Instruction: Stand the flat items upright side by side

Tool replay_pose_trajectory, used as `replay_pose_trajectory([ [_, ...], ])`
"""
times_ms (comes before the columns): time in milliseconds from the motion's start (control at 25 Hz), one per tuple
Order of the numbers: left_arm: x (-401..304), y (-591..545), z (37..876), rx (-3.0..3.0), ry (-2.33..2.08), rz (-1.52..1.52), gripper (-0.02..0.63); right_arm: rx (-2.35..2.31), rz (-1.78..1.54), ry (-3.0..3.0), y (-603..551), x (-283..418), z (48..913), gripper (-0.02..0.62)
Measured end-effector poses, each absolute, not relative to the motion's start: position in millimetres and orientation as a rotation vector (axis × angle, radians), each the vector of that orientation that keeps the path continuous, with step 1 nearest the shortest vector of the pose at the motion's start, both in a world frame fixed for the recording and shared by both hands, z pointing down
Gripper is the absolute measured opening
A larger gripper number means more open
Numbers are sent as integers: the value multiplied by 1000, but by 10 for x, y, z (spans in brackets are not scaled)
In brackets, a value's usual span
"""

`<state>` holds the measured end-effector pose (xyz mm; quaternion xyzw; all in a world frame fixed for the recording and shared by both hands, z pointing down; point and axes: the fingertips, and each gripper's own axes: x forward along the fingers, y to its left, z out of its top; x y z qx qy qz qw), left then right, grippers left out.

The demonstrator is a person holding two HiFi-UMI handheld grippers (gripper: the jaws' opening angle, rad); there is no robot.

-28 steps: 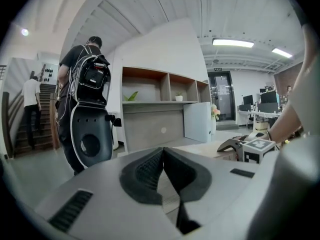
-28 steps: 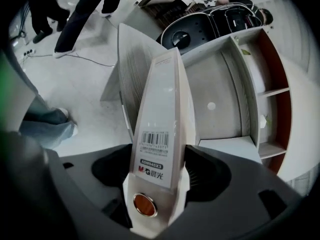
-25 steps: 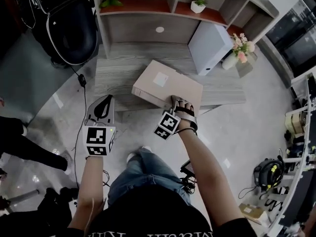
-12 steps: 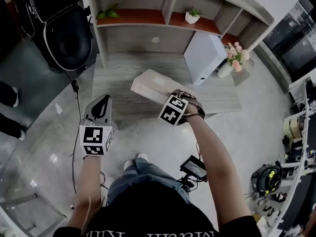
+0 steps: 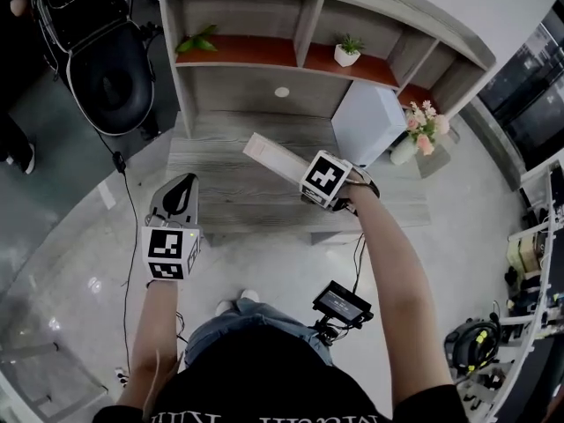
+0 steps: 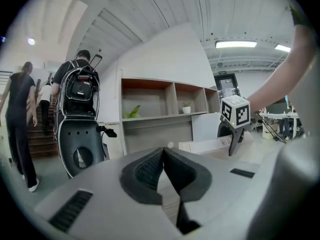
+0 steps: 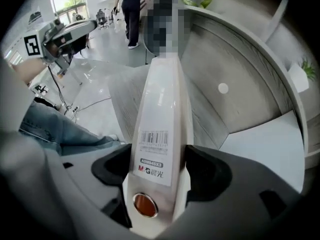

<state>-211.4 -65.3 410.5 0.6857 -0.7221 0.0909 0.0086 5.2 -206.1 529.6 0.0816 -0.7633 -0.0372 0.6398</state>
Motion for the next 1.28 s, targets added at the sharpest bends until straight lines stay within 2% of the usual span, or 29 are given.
replay_pose_trajectory([
  [200,-2161,-761,4027,2098,-2296,257,11,179,86,-1777,-2257,51,5183,339],
  [440,-2149,-891,4023,2081,-2308,250,11,197,552,-1783,-2385,113,5071,339],
  [560,-2124,-948,4034,2089,-2295,250,11,226,680,-1787,-2428,162,5054,342],
  [880,-2140,-1246,4057,2134,-2240,219,11,378,388,-1660,-2686,343,5217,342],
  [1200,-2312,-1403,4033,2167,-2213,215,11,359,364,-1560,-2593,268,5465,342],
  [1280,-2357,-1419,4041,2171,-2205,215,11,374,345,-1560,-2610,246,5454,317],
])
